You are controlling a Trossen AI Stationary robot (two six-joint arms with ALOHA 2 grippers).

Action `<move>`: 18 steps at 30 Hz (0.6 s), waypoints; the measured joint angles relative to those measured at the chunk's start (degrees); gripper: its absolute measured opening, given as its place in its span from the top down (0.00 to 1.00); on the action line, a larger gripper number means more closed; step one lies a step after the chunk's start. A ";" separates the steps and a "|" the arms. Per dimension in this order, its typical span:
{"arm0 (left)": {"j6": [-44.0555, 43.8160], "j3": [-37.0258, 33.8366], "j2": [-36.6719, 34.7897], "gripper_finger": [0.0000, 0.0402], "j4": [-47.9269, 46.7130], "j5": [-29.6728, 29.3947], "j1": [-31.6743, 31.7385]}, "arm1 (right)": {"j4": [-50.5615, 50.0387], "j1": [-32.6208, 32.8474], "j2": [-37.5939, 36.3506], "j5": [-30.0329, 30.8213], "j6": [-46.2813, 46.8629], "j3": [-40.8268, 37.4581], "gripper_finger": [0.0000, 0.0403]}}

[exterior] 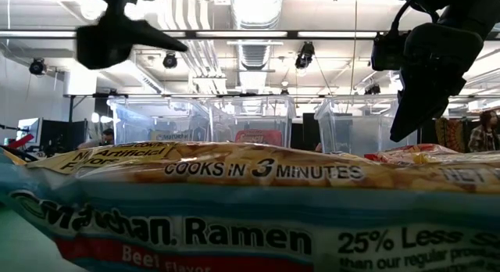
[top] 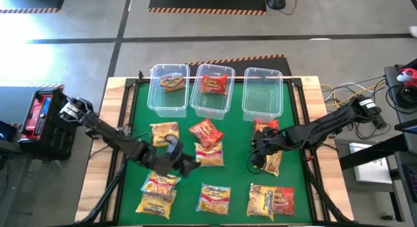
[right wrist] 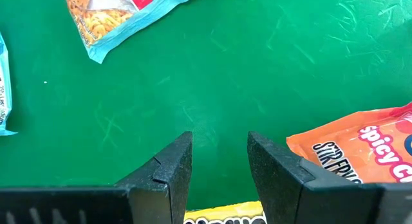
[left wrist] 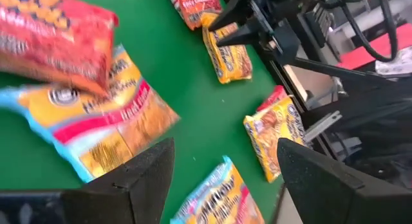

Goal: Sort Maruchan noodles
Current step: Put the top right yellow noodle pack into the top right transparent bin

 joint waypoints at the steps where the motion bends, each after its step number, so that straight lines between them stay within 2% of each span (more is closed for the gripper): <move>1: -1.17 0.00 0.08 0.36 -0.09 -0.73 -0.84 | 0.00 0.01 0.00 0.00 0.00 0.00 0.65; 12: -5.12 0.00 1.50 0.36 -0.42 -1.42 -2.48 | 0.09 0.02 0.00 0.00 0.00 0.00 0.65; 18: -7.16 0.00 3.30 0.36 -0.01 -1.40 -2.48 | 4.69 0.00 0.00 -0.07 0.07 0.00 0.65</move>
